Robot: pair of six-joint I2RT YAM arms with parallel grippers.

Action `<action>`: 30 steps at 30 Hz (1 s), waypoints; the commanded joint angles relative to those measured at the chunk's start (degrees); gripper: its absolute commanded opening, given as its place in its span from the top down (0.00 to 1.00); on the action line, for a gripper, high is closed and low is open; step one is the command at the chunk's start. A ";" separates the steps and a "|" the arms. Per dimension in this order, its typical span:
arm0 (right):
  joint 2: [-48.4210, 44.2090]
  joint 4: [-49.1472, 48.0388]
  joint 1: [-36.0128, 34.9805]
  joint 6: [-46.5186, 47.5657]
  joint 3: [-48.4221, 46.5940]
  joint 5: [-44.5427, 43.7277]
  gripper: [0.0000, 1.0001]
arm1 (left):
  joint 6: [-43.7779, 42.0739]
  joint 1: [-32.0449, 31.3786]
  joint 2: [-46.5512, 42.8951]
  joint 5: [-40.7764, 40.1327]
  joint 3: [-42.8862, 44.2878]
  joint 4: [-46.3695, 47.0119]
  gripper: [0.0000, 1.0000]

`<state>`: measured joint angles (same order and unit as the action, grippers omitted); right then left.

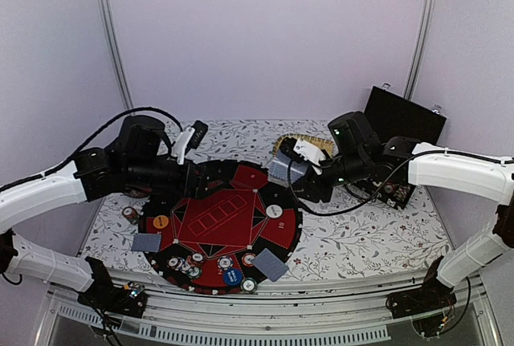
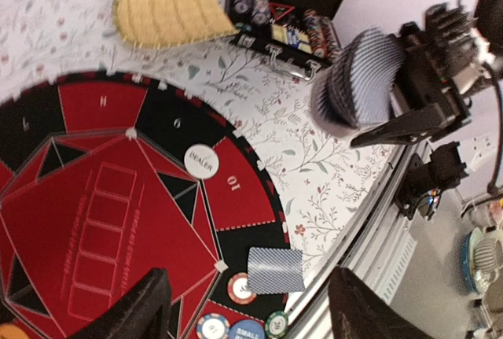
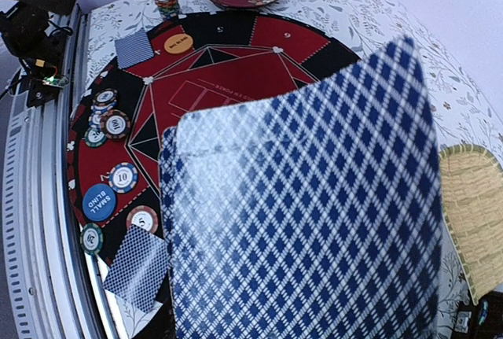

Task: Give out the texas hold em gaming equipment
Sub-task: Move the poker chips pile to the small blind area, then adjust the poker card in the face-down deck piles.

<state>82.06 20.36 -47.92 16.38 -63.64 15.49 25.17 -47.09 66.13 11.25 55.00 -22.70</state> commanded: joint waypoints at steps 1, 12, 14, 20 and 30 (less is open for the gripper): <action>2.75 -3.40 -2.71 0.19 -3.24 2.37 0.56 | 2.42 0.17 -2.46 3.51 -4.01 15.56 0.16; 9.62 -3.90 -7.29 0.84 -7.73 3.34 0.56 | 2.52 -0.06 6.98 5.65 -2.66 21.92 0.02; 10.44 -3.81 -7.58 0.84 -8.28 3.54 0.56 | 2.18 -0.16 9.14 5.79 -1.54 21.60 0.02; 11.65 -4.13 -8.12 0.84 -9.02 3.75 0.56 | 1.95 -0.54 13.32 3.93 -0.16 22.06 0.02; 10.96 -4.01 -8.10 1.51 -8.09 2.63 0.56 | 0.64 -0.49 12.53 3.63 -0.09 18.66 0.29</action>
<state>93.43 17.67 -55.51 16.99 -70.91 18.13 27.09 -47.27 80.14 15.97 54.06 -2.44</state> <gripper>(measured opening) 0.442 0.747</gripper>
